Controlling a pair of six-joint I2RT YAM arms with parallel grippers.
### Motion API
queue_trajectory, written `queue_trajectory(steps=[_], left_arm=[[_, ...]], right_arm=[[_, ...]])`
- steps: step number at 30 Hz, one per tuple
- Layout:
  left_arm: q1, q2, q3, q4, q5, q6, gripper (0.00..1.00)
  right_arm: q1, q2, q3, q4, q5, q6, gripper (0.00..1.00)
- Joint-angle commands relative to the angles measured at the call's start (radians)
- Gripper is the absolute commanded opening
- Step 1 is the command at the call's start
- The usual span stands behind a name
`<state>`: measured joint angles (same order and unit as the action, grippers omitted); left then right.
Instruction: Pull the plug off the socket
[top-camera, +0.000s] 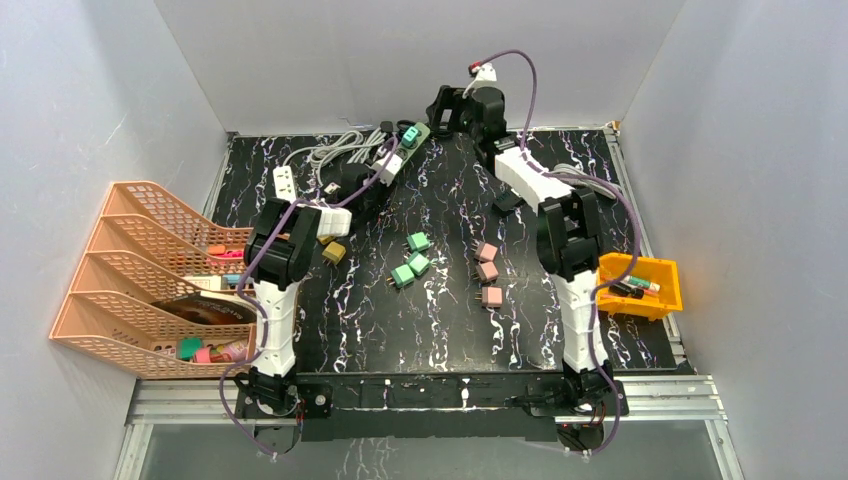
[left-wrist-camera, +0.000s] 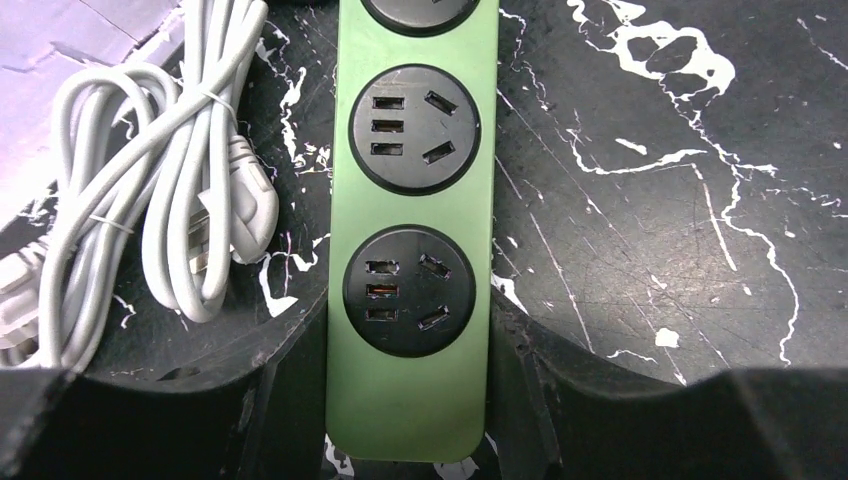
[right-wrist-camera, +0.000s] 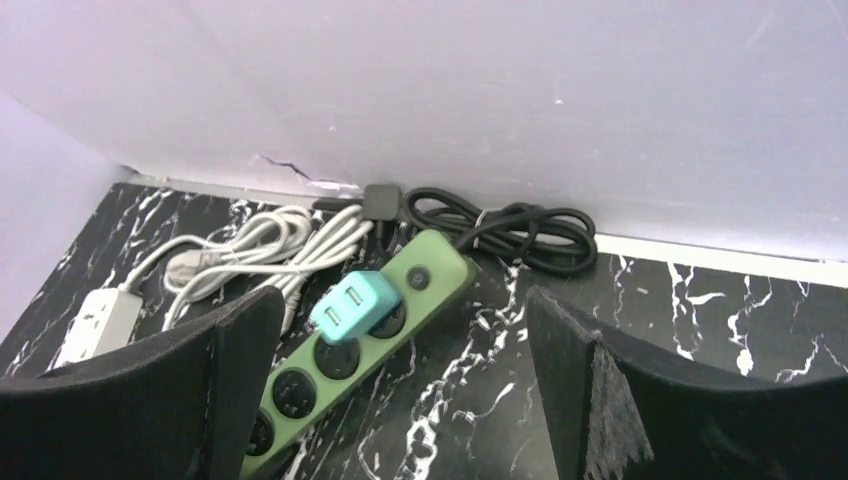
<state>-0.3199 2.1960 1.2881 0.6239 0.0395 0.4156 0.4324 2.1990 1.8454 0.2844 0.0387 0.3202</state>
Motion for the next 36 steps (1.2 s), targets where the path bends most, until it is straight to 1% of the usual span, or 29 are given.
queue_trajectory(steps=[1,3,5,9,14,25,27,29,32,34,35,36], left_arm=[[-0.026,-0.066,-0.066,0.168,-0.116,0.064,0.0],[-0.037,-0.057,-0.078,0.209,-0.152,0.089,0.0],[-0.051,-0.047,-0.084,0.243,-0.192,0.122,0.0],[-0.074,-0.024,-0.094,0.31,-0.247,0.173,0.0],[-0.098,0.002,-0.093,0.349,-0.28,0.224,0.0],[-0.12,0.027,-0.094,0.385,-0.294,0.281,0.0],[-0.129,0.032,-0.096,0.4,-0.301,0.31,0.0],[-0.139,0.039,-0.099,0.42,-0.313,0.339,0.0],[-0.148,0.048,-0.109,0.464,-0.321,0.371,0.0],[-0.152,0.055,-0.114,0.489,-0.324,0.386,0.0],[-0.154,0.058,-0.118,0.496,-0.32,0.392,0.0],[-0.154,0.061,-0.12,0.505,-0.319,0.397,0.0]], right_arm=[[-0.038,0.193,0.331,-0.274,-0.116,0.131,0.98],[-0.038,0.261,0.44,-0.33,-0.144,0.143,0.98],[-0.04,0.294,0.479,-0.343,-0.172,0.17,0.98],[-0.043,0.302,0.444,-0.314,-0.233,0.234,0.98],[-0.044,0.312,0.413,-0.277,-0.281,0.282,0.98],[-0.043,0.362,0.443,-0.29,-0.319,0.303,0.98],[-0.043,0.374,0.449,-0.29,-0.322,0.305,0.98],[-0.043,0.386,0.467,-0.297,-0.328,0.307,0.72],[-0.043,0.403,0.489,-0.306,-0.335,0.312,0.62],[-0.043,0.411,0.496,-0.305,-0.337,0.314,0.54],[-0.043,0.414,0.498,-0.305,-0.338,0.316,0.48],[-0.043,0.418,0.501,-0.304,-0.338,0.316,0.44]])
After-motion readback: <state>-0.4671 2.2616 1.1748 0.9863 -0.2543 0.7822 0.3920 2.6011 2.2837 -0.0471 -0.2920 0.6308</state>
